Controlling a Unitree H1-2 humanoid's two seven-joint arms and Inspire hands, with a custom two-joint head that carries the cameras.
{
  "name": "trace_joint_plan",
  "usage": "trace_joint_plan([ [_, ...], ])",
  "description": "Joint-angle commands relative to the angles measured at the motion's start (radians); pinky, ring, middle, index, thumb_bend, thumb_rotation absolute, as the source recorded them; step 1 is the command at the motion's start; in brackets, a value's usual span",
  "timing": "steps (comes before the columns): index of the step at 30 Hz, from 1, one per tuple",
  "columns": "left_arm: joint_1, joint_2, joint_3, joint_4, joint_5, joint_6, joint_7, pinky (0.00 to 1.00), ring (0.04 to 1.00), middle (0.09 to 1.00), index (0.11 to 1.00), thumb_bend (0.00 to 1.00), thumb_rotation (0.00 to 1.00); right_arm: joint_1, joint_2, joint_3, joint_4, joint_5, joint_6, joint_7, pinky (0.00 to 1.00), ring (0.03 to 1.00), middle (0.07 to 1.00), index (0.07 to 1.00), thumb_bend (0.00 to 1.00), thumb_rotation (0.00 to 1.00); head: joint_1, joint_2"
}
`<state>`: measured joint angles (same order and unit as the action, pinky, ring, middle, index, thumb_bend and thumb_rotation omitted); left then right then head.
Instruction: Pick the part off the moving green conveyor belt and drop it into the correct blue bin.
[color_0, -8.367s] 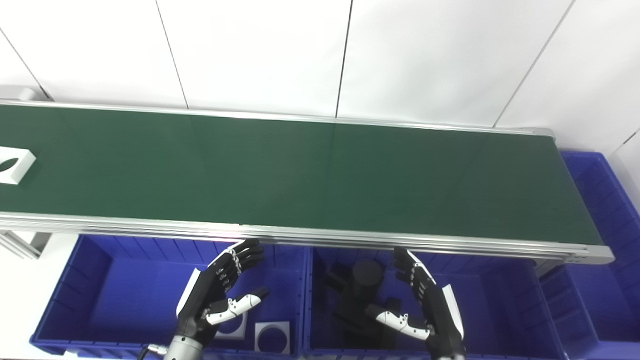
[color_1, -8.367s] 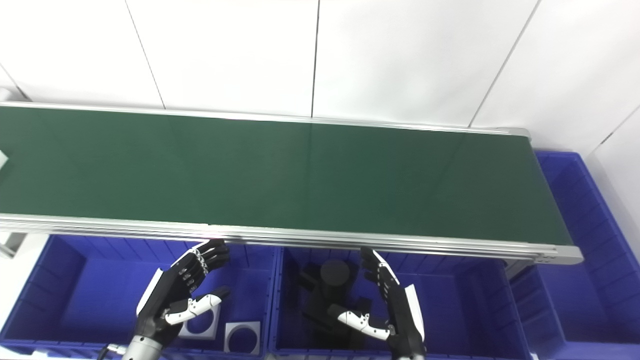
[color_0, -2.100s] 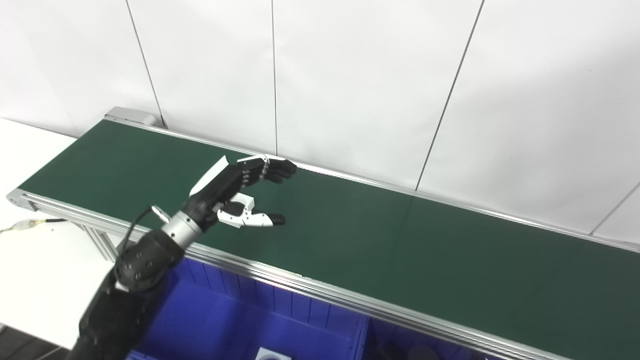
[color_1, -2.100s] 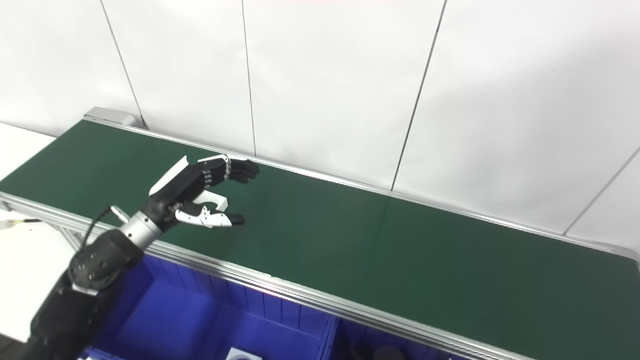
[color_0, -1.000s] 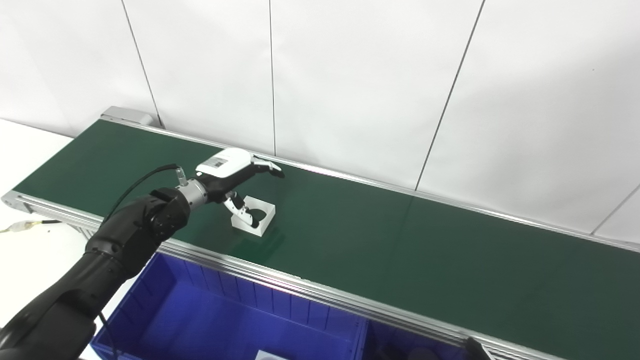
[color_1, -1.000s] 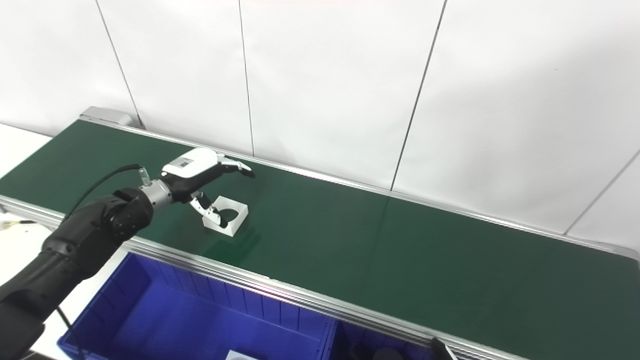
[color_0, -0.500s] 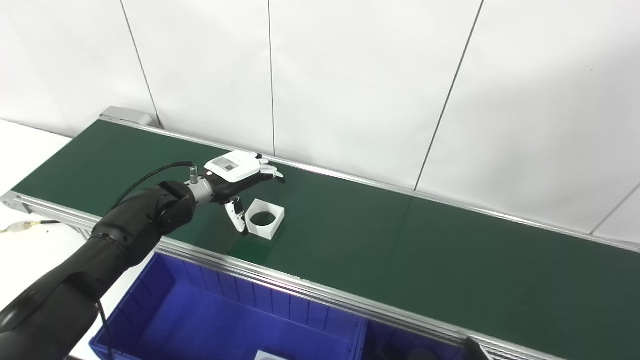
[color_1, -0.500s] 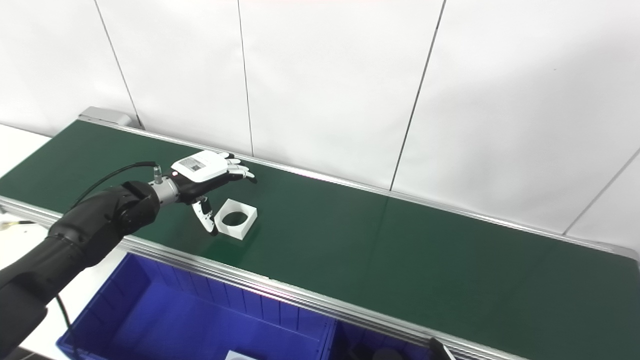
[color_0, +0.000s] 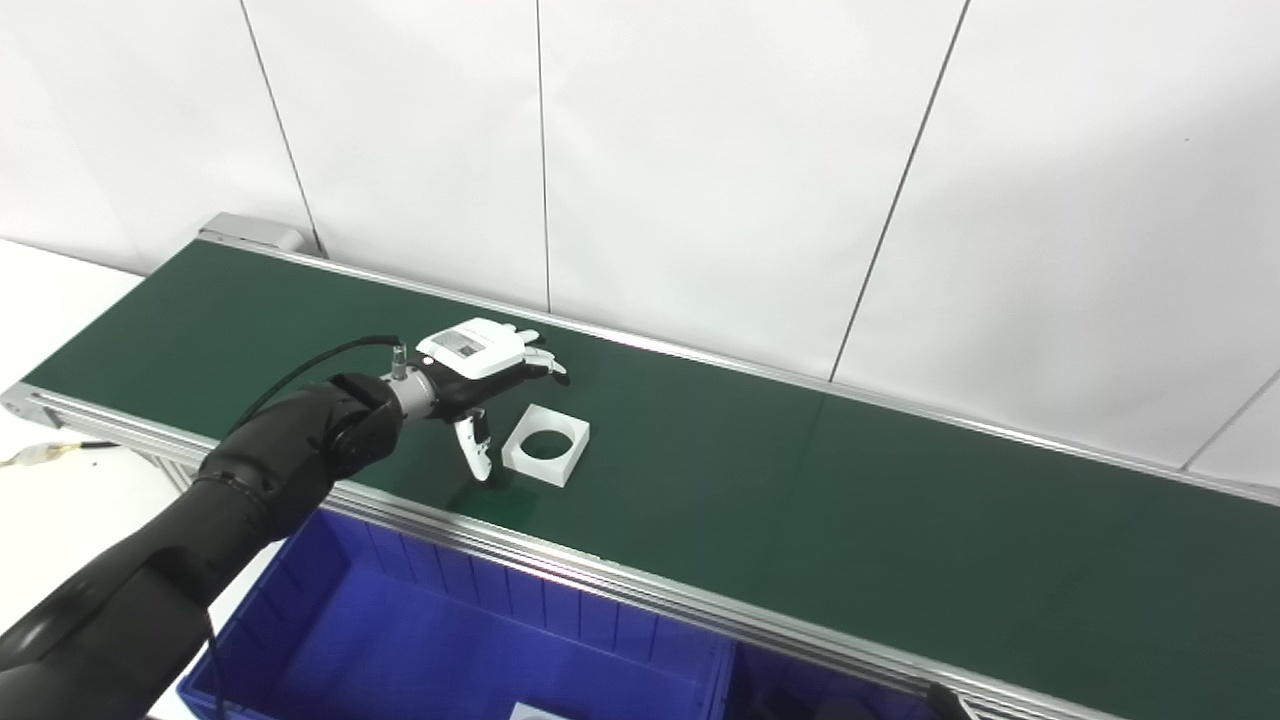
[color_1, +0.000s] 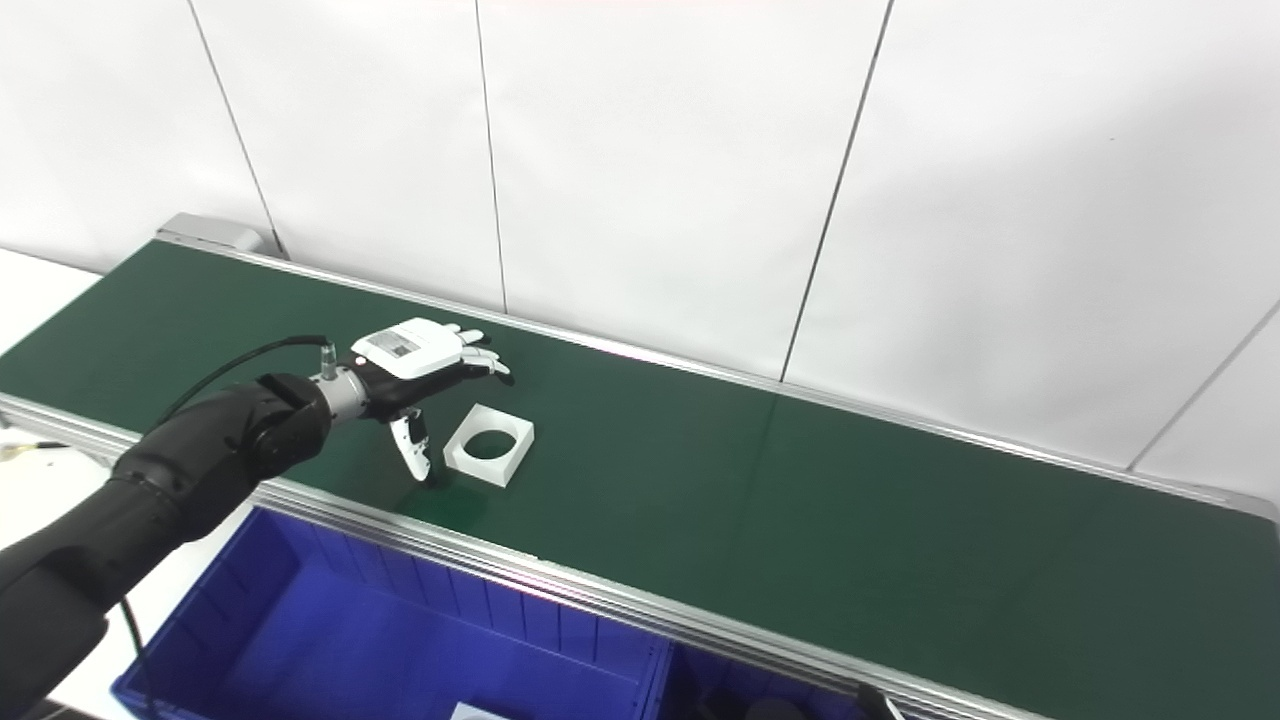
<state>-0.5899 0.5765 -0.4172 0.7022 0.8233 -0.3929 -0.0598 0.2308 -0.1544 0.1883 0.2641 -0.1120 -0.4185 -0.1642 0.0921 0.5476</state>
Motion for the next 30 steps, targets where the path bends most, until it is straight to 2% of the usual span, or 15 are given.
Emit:
trace_joint_plan([
  [1, -0.048, 0.007, 0.006, -0.004, -0.017, 0.006, 0.006, 1.00, 0.986, 0.903, 0.856, 0.98, 0.15, 0.002, -0.001, -0.001, -0.036, 0.001, -0.051, -0.006, 0.78, 0.850, 0.869, 0.853, 0.59, 0.00, 0.000, 0.001],
  [5, -0.035, -0.022, 0.038, 0.003, -0.113, 0.002, -0.047, 1.00, 0.986, 0.899, 0.853, 0.97, 0.12, 0.003, 0.000, 0.000, -0.044, 0.008, -0.051, 0.001, 0.79, 0.850, 0.870, 0.855, 0.60, 0.00, -0.001, 0.004],
  [12, -0.016, -0.064, 0.090, -0.006, -0.261, 0.004, -0.125, 1.00, 0.971, 0.874, 0.864, 0.93, 0.14, 0.000, -0.001, 0.008, -0.045, 0.005, -0.051, 0.000, 0.80, 0.852, 0.868, 0.856, 0.60, 0.00, -0.006, 0.008],
  [16, -0.003, -0.098, 0.134, -0.010, -0.365, 0.028, -0.176, 1.00, 0.979, 0.913, 0.871, 0.93, 0.15, 0.002, 0.004, 0.008, -0.049, 0.008, -0.051, 0.001, 0.80, 0.856, 0.873, 0.857, 0.60, 0.00, -0.011, 0.010],
  [22, 0.009, -0.119, 0.145, -0.012, -0.414, 0.024, -0.201, 1.00, 0.970, 0.911, 0.864, 0.92, 0.14, 0.009, 0.007, 0.010, -0.058, 0.010, -0.051, -0.003, 0.80, 0.846, 0.864, 0.852, 0.61, 0.00, -0.016, 0.014],
  [27, 0.010, -0.125, 0.128, -0.013, -0.399, 0.025, -0.212, 1.00, 0.961, 0.908, 0.851, 0.92, 0.12, 0.014, 0.010, 0.011, -0.064, 0.007, -0.051, -0.003, 0.80, 0.847, 0.868, 0.855, 0.60, 0.00, -0.028, 0.023],
  [30, 0.008, -0.122, 0.109, -0.012, -0.384, 0.009, -0.219, 1.00, 0.965, 0.898, 0.845, 0.92, 0.07, 0.020, 0.015, 0.011, -0.071, -0.001, -0.051, -0.008, 0.79, 0.845, 0.866, 0.853, 0.61, 0.00, -0.033, 0.030],
])
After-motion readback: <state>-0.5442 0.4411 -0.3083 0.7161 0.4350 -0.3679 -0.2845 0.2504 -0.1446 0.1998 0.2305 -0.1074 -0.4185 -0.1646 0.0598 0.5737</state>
